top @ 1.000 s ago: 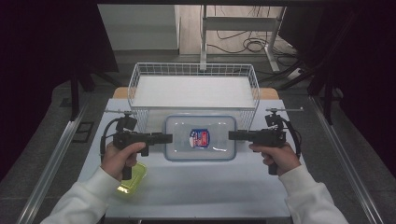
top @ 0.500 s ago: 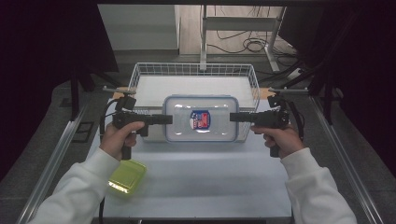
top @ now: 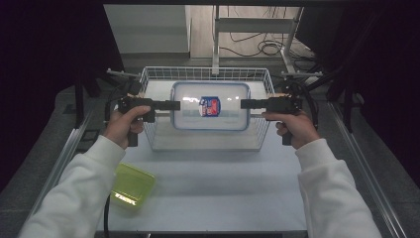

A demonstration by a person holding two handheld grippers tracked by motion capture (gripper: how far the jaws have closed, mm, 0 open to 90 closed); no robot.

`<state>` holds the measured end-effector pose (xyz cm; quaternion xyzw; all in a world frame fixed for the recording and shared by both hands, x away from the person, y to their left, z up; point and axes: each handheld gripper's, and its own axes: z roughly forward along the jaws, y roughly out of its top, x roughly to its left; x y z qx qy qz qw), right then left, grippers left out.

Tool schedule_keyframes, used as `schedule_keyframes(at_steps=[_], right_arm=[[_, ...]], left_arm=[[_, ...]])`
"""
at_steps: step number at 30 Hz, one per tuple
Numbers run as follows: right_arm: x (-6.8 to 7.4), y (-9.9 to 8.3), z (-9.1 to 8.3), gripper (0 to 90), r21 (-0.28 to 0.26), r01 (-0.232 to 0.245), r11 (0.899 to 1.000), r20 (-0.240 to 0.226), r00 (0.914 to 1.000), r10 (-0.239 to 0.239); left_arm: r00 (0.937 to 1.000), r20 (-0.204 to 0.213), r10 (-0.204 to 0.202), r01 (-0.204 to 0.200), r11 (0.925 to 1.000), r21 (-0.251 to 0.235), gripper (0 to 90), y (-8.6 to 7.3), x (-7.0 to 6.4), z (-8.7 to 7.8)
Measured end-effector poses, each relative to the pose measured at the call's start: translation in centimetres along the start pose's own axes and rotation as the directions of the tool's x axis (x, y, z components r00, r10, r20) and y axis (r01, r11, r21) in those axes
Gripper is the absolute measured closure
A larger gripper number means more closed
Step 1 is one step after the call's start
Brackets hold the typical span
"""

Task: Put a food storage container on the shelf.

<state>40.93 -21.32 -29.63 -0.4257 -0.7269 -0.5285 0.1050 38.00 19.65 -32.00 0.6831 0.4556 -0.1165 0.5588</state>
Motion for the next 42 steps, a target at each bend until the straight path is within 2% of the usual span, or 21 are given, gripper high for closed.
schedule_keyframes(at_steps=[8,14,16,23,37,42], right_arm=[[-1.5,2.7,1.4,54.4,0.014,-0.010,1.000,0.016,0.9998,0.010],[-2.1,3.7,2.2,54.3,0.013,-0.020,1.000,0.015,0.9997,0.020],[-2.5,4.0,2.4,54.3,0.014,-0.033,0.999,0.007,0.9994,0.033],[-3.1,5.0,3.0,52.9,0.028,-0.060,0.998,0.023,0.9979,0.060],[-4.0,5.6,4.1,49.2,0.009,-0.149,0.989,0.061,0.9871,0.148],[-3.9,5.6,4.3,47.0,-0.004,-0.171,0.985,0.097,0.9806,0.170]], left_arm=[[0.9997,0.005,-0.023,0.023,0.9997,-0.005,53.3,2.0,1.9,0.7],[0.9989,0.013,-0.045,0.045,0.9989,-0.015,53.5,3.0,3.2,0.8],[0.9986,0.016,-0.051,0.051,0.9986,-0.015,53.7,3.3,3.5,0.8],[0.9960,0.014,-0.088,0.089,0.9960,-0.009,53.3,4.2,4.2,1.2],[0.9868,0.003,-0.162,0.162,0.9866,-0.015,48.8,5.0,5.4,2.0],[0.9788,-0.014,-0.204,0.204,0.9787,-0.024,46.5,5.2,5.7,2.6]])
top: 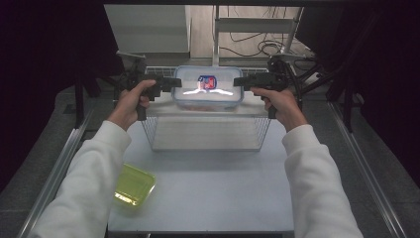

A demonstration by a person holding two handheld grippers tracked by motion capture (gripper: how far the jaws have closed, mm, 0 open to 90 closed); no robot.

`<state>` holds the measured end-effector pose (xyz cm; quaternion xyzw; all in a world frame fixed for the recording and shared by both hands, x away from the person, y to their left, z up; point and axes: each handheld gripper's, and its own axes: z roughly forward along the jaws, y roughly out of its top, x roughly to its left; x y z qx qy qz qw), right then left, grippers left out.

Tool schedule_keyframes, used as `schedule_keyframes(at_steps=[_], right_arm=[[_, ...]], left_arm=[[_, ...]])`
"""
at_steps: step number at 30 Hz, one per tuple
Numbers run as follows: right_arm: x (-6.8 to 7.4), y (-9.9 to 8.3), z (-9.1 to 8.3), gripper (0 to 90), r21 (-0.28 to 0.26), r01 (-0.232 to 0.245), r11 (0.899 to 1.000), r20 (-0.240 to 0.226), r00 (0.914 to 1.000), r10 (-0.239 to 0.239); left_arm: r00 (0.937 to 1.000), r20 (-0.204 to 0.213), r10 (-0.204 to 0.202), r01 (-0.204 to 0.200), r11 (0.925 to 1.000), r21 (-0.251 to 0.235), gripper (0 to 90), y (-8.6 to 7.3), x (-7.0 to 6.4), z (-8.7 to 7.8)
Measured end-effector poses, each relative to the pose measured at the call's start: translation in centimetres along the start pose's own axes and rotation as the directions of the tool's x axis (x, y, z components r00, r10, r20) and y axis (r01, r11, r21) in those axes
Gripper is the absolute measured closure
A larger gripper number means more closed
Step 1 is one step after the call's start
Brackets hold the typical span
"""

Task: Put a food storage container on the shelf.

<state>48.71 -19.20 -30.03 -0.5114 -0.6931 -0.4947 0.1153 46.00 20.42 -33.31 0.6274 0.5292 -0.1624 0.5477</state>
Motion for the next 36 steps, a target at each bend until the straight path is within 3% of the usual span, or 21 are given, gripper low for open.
schedule_keyframes(at_steps=[2,6,7,9,13,19,26,30,32,36], right_arm=[[0.2,-0.1,0.0,49.9,-0.014,0.006,1.000,0.055,0.9985,-0.005],[0.1,-0.2,0.1,49.4,-0.022,0.002,1.000,0.065,0.9979,0.000],[0.1,-0.2,0.0,49.4,-0.026,-0.001,1.000,0.063,0.9980,0.003],[0.1,-0.3,0.0,49.4,-0.029,-0.006,1.000,0.056,0.9984,0.008],[0.0,-0.5,-0.1,47.7,-0.031,-0.005,0.999,0.045,0.9989,0.007],[0.1,-0.4,-0.6,45.5,-0.058,-0.005,0.998,0.026,0.9996,0.007],[0.1,-0.8,-0.9,40.5,-0.050,0.013,0.999,0.022,0.9997,-0.012],[0.5,-1.0,-1.1,38.0,-0.050,0.037,0.998,0.015,0.9992,-0.037],[0.9,-1.3,-1.5,36.2,-0.057,0.056,0.997,-0.017,0.9982,-0.057],[1.2,-1.7,-1.9,34.8,-0.052,0.090,0.995,-0.006,0.9959,-0.090]], left_arm=[[0.9996,-0.002,-0.027,0.027,0.9996,0.012,42.8,0.1,0.4,0.3],[0.9996,-0.009,-0.027,0.027,0.9995,0.015,41.1,0.2,0.4,0.7],[0.9990,-0.041,-0.015,0.015,0.9999,-0.005,39.5,0.2,0.3,0.6],[0.9978,-0.062,-0.022,0.021,0.9996,-0.019,34.5,0.2,0.3,0.6],[0.9980,-0.061,-0.015,0.013,0.9996,-0.023,25.1,0.3,0.2,0.7],[0.9988,-0.048,-0.012,0.009,0.9983,-0.057,24.0,0.3,-0.4,0.1],[0.9975,-0.066,0.027,-0.031,0.9971,-0.070,24.2,-0.2,-0.9,-1.0],[0.9952,-0.069,0.069,-0.074,0.9950,-0.067,24.5,-0.7,-1.7,-1.6],[0.9931,-0.059,0.102,-0.105,0.9924,-0.064,24.7,-1.2,-2.2,-2.0],[0.9883,-0.056,0.142,-0.145,0.9875,-0.061,24.9,-2.0,-3.1,-2.5]])
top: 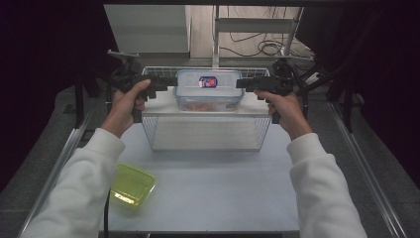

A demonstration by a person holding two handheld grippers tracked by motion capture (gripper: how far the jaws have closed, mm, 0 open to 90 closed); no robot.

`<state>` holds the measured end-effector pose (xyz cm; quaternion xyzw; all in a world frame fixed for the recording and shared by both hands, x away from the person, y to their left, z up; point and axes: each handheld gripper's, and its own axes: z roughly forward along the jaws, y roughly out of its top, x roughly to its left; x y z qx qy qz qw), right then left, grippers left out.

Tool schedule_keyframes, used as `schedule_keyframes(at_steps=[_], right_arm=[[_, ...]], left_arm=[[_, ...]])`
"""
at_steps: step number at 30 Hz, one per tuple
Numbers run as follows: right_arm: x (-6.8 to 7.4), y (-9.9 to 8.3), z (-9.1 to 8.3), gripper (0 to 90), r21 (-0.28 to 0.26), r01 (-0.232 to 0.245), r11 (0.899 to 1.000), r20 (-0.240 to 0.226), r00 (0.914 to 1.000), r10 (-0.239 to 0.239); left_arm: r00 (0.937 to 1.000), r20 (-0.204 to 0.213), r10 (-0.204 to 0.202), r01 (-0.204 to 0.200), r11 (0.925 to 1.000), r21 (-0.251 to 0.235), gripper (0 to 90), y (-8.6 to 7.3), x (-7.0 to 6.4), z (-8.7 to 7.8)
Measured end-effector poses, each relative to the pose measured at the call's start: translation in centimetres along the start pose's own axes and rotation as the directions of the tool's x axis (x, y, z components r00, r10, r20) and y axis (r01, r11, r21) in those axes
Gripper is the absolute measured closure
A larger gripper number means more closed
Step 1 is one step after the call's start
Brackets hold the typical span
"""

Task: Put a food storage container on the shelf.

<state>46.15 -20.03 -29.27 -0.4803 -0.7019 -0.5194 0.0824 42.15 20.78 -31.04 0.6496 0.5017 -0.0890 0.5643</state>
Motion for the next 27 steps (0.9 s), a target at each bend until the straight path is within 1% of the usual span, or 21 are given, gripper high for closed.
schedule_keyframes(at_steps=[2,3,4,5,7,9,12,14,16,18,19,20,21,22,23,25,26,27], right_arm=[[0.2,-0.4,-0.5,34.0,0.002,0.024,1.000,0.003,0.9997,-0.024],[0.2,-0.6,-0.8,33.8,0.001,0.029,1.000,0.000,0.9996,-0.029],[0.3,-1.1,-1.4,33.5,0.001,0.049,0.999,0.009,0.9988,-0.049],[0.3,-1.1,-1.4,33.5,0.001,0.049,0.999,0.009,0.9988,-0.049],[0.4,-1.8,-1.8,33.2,0.007,0.070,0.998,0.017,0.9974,-0.070],[0.4,-2.4,-2.2,33.1,0.004,0.084,0.996,0.009,0.9964,-0.084],[0.5,-3.4,-2.8,32.9,0.011,0.105,0.994,0.014,0.9944,-0.105],[0.5,-4.2,-3.3,32.9,0.006,0.123,0.992,0.016,0.9923,-0.123],[0.6,-4.6,-3.6,32.9,0.005,0.130,0.991,0.014,0.9914,-0.130],[0.6,-5.4,-4.0,32.9,0.001,0.149,0.989,0.011,0.9887,-0.149],[0.6,-6.1,-4.4,33.0,0.005,0.159,0.987,0.008,0.9872,-0.159],[0.5,-6.5,-4.5,32.9,0.007,0.165,0.986,0.006,0.9863,-0.165],[0.5,-6.9,-4.6,32.9,0.011,0.169,0.985,0.001,0.9855,-0.169],[0.5,-6.9,-4.6,32.9,0.011,0.169,0.985,0.001,0.9855,-0.169],[0.3,-7.4,-4.6,33.0,0.015,0.174,0.985,0.000,0.9847,-0.174],[0.1,-8.3,-4.8,32.9,0.027,0.188,0.982,0.009,0.9821,-0.188],[0.0,-8.7,-4.8,32.9,0.033,0.195,0.980,0.015,0.9805,-0.196],[-0.1,-9.2,-4.8,33.0,0.039,0.206,0.978,0.021,0.9781,-0.207]], left_arm=[[0.9994,-0.004,0.034,-0.033,0.9994,0.004,24.9,-0.6,-0.5,-0.5],[0.9991,0.000,0.042,-0.042,0.9991,0.006,25.0,-0.9,-0.8,-0.7],[0.9980,-0.005,0.063,-0.063,0.9979,0.015,25.0,-1.5,-1.1,-1.1],[0.9980,-0.005,0.063,-0.063,0.9979,0.015,25.0,-1.5,-1.1,-1.1],[0.9962,-0.015,0.086,-0.085,0.9963,0.012,25.1,-2.4,-1.5,-1.7],[0.9941,-0.020,0.107,-0.106,0.9943,0.011,25.1,-3.2,-1.7,-2.2],[0.9919,-0.022,0.125,-0.125,0.9920,0.016,25.3,-4.5,-1.8,-2.7],[0.9900,-0.025,0.139,-0.139,0.9902,0.019,25.3,-5.3,-1.9,-3.0],[0.9876,-0.025,0.155,-0.154,0.9877,0.023,25.3,-6.3,-2.1,-3.2],[0.9851,-0.023,0.170,-0.170,0.9852,0.027,25.3,-7.3,-2.2,-3.5],[0.9838,-0.023,0.178,-0.177,0.9839,0.027,25.4,-7.8,-2.2,-3.6],[0.9839,-0.015,0.178,-0.178,0.9837,0.026,25.4,-8.7,-2.2,-3.7],[0.9839,-0.015,0.178,-0.178,0.9837,0.026,25.4,-8.7,-2.2,-3.7],[0.9834,-0.009,0.181,-0.181,0.9831,0.026,25.4,-9.1,-2.2,-3.8],[0.9838,0.002,0.179,-0.179,0.9835,0.024,25.4,-9.8,-2.1,-3.9],[0.9854,0.010,0.170,-0.170,0.9852,0.019,25.7,-10.8,-1.9,-4.0],[0.9848,0.015,0.173,-0.173,0.9846,0.022,26.2,-11.3,-1.7,-4.0],[0.9844,0.013,0.175,-0.176,0.9841,0.028,26.2,-12.0,-1.6,-4.0]])
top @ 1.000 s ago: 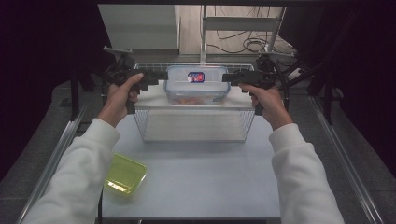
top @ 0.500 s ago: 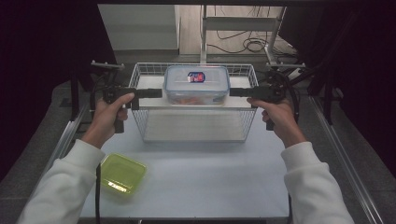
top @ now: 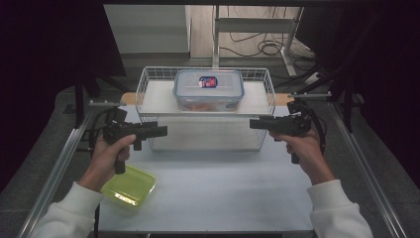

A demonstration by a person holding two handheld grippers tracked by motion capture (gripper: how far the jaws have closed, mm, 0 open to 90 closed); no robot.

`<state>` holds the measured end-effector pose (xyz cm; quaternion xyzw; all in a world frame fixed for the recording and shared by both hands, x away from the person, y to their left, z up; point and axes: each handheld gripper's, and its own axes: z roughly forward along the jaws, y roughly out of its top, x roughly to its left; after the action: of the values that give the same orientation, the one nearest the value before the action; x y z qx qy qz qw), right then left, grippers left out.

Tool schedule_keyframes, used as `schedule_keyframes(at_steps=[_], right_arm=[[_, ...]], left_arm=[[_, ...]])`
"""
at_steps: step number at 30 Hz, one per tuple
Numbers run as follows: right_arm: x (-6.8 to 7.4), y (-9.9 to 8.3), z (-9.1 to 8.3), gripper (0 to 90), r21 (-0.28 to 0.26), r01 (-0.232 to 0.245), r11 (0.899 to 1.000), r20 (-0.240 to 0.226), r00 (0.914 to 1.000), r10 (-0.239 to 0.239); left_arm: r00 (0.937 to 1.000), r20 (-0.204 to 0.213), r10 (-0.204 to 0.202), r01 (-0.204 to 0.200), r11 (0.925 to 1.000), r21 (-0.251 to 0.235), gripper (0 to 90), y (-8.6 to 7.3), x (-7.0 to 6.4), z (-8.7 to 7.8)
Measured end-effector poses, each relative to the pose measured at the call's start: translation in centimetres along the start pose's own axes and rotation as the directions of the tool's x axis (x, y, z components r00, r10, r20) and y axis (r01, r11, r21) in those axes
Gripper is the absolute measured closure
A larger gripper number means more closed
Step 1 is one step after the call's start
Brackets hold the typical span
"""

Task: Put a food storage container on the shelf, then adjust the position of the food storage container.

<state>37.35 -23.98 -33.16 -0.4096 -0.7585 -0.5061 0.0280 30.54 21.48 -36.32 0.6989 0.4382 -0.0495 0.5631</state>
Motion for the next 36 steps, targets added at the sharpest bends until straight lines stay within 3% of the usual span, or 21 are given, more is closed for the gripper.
schedule_keyframes(at_steps=[2,6,10,14,23,28,32,36], right_arm=[[0.0,-1.1,0.1,33.0,0.013,0.012,1.000,0.003,0.9999,-0.012],[-0.3,-3.6,0.5,33.0,0.032,0.026,0.999,-0.004,0.9996,-0.026],[-0.6,-5.8,1.0,33.4,0.050,0.035,0.998,-0.003,0.9994,-0.035],[-0.8,-7.7,1.6,34.3,0.078,0.046,0.996,-0.001,0.9989,-0.047],[-1.0,-10.3,2.7,34.7,0.117,0.054,0.992,0.006,0.9984,-0.056],[-1.0,-11.0,2.7,34.7,0.118,0.050,0.992,0.014,0.9985,-0.052],[-0.7,-11.6,2.5,34.7,0.118,0.054,0.992,0.014,0.9983,-0.056],[-0.6,-12.1,2.7,34.7,0.129,0.058,0.990,0.017,0.9980,-0.060]], left_arm=[[1.0000,0.006,0.002,-0.002,0.9999,0.015,26.3,-1.1,0.1,0.1],[0.9992,-0.032,0.025,-0.023,0.9983,0.054,27.1,-3.2,0.3,0.4],[0.9955,-0.078,0.053,-0.045,0.9936,0.103,28.0,-5.0,0.6,0.9],[0.9937,-0.084,0.074,-0.062,0.9884,0.139,28.4,-6.6,0.7,1.4],[0.9872,-0.119,0.105,-0.080,0.9771,0.197,28.9,-8.2,0.8,2.3],[0.9850,-0.129,0.115,-0.087,0.9758,0.200,27.9,-8.7,0.7,2.1],[0.9807,-0.131,0.145,-0.115,0.9701,0.214,24.8,-9.1,0.3,1.7],[0.9719,-0.152,0.180,-0.141,0.9613,0.237,24.3,-9.4,0.2,1.4]])
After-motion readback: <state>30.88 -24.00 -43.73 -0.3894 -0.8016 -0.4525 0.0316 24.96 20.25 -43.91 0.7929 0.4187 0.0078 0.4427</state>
